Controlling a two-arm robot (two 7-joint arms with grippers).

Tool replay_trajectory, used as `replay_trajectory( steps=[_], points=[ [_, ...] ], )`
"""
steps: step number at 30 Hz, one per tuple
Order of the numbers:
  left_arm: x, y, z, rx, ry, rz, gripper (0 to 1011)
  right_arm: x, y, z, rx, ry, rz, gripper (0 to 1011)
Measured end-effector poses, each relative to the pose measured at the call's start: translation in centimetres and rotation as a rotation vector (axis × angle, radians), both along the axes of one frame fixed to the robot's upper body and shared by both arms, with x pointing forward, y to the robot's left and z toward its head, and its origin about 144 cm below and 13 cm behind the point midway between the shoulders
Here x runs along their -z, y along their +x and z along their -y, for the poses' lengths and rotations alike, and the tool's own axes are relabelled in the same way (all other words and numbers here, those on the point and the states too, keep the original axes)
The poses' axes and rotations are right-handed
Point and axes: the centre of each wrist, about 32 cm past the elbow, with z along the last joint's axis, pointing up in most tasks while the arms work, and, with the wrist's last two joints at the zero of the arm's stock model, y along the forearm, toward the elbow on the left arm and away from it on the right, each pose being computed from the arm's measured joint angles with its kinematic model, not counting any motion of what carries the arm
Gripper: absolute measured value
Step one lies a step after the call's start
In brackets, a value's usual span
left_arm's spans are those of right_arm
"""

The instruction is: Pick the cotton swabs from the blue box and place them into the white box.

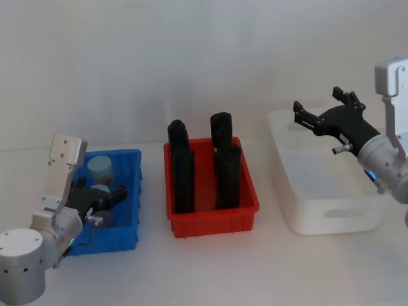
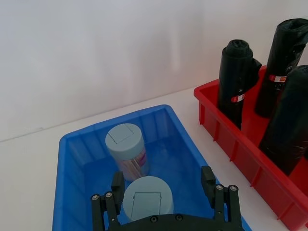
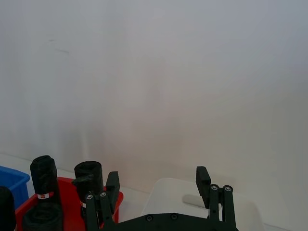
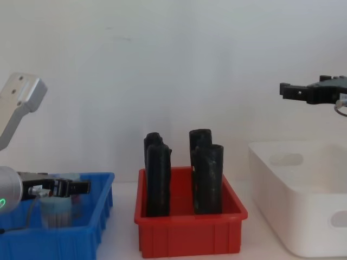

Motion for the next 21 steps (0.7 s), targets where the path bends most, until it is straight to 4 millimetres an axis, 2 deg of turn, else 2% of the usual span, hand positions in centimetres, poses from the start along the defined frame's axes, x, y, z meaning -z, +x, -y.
replay_trajectory(
  steps=[17,21],
  points=[
    [1.1,1.7,-1.4,-0.033,0.017,-0.063,1003,0.0,0.0,0.0,0.0,0.0,0.0,1001],
    [1.3,2.0,-1.6,-0.031,0.013,-0.07,917,0.0,0.0,0.0,0.0,0.0,0.0,1002]
  ],
)
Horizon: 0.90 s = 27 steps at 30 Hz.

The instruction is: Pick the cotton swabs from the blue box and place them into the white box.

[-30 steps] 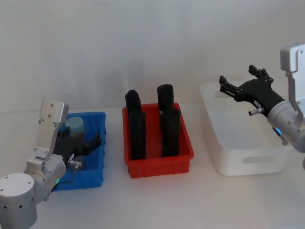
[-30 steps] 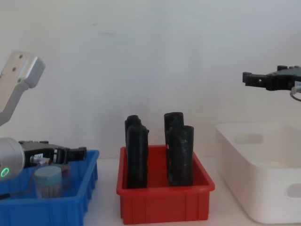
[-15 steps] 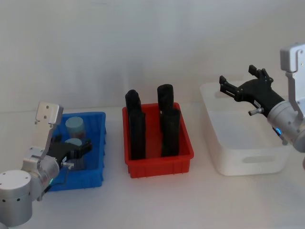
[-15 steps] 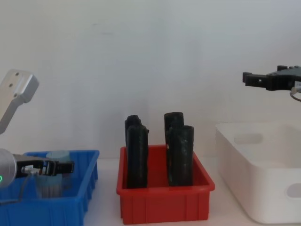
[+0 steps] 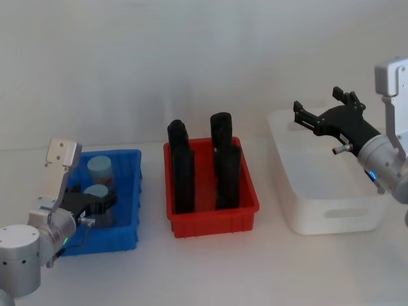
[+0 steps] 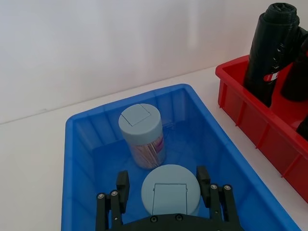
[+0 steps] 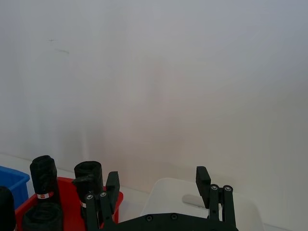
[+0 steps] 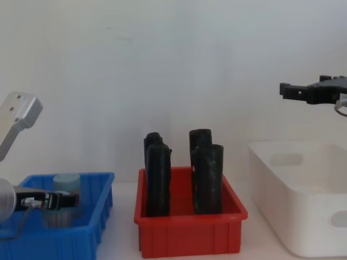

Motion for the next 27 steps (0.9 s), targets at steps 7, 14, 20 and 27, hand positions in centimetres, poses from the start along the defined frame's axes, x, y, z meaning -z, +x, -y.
replay_trajectory(
  steps=[7,14,20,27],
  points=[
    [0.1,0.3,-0.2,0.008,-0.011,0.005,729,0.0,0.0,0.0,0.0,0.0,0.0,1001],
    [-0.1,0.4,-0.3,0.016,-0.024,0.015,671,0.0,0.0,0.0,0.0,0.0,0.0,1001],
    [-1.3,0.1,-0.3,0.032,-0.026,0.043,670,0.0,0.0,0.0,0.0,0.0,0.0,1001],
    [-3.3,-0.5,-0.1,0.071,-0.013,0.071,670,0.0,0.0,0.0,0.0,0.0,0.0,1001]
  ],
)
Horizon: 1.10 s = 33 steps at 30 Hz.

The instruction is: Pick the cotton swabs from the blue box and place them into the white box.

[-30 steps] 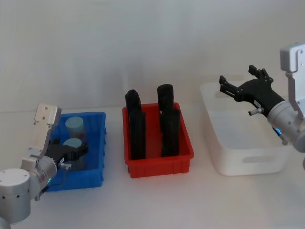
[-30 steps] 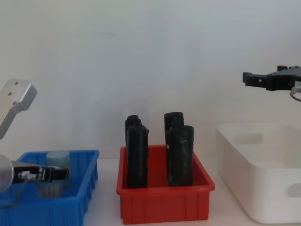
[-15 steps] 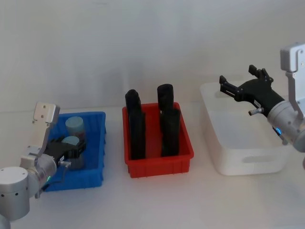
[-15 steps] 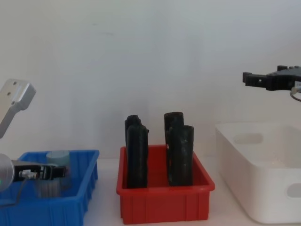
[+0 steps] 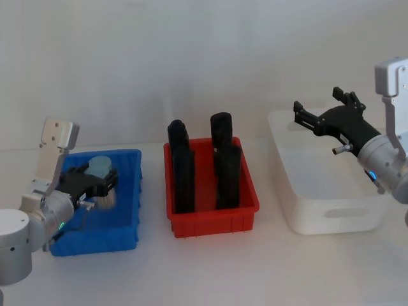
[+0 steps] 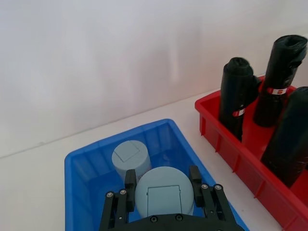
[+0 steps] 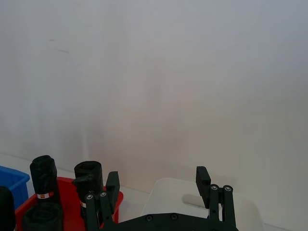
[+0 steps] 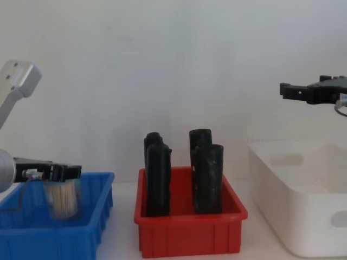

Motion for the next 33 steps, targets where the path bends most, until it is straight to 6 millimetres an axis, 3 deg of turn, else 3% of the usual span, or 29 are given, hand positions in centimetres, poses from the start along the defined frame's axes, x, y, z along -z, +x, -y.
replay_trajectory(
  steps=[19,33],
  points=[
    [-6.2,-2.1,1.4,0.235,0.037,0.072,670,0.0,0.0,0.0,0.0,0.0,0.0,1002],
    [-9.5,-2.9,3.5,0.446,0.05,0.118,670,0.0,0.0,0.0,0.0,0.0,0.0,1001]
  ],
)
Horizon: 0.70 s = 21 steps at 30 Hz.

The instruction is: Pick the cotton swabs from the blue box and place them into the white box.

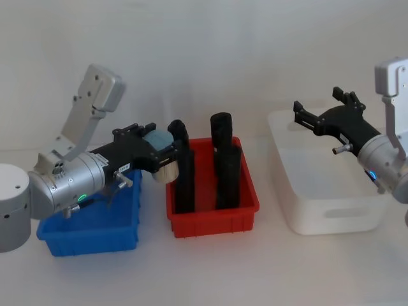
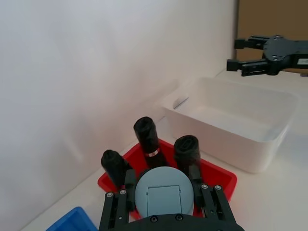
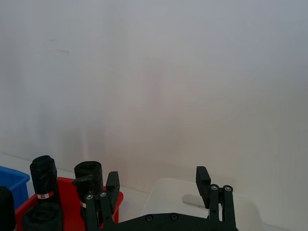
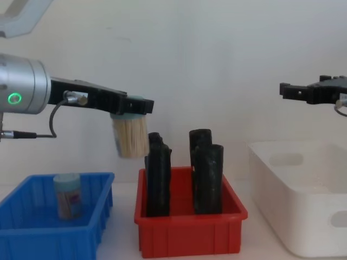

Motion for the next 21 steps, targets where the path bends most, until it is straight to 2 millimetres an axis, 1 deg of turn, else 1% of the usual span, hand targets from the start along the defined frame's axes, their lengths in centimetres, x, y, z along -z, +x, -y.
replay_trajectory(
  steps=[5,11,12,17,21],
  points=[
    [-0.8,0.0,0.9,0.077,0.005,0.008,670,0.0,0.0,0.0,0.0,0.0,0.0,1001],
    [-2.0,0.3,2.5,0.187,0.012,0.02,670,0.0,0.0,0.0,0.0,0.0,0.0,1001],
    [-2.0,0.3,2.5,0.187,0.012,0.02,670,0.0,0.0,0.0,0.0,0.0,0.0,1001],
    [-2.8,0.6,4.0,0.274,0.02,0.027,671,0.0,0.0,0.0,0.0,0.0,0.0,1001],
    [-3.2,0.7,4.6,0.309,0.024,0.029,670,0.0,0.0,0.0,-0.004,-0.001,0.0,1001]
  ],
)
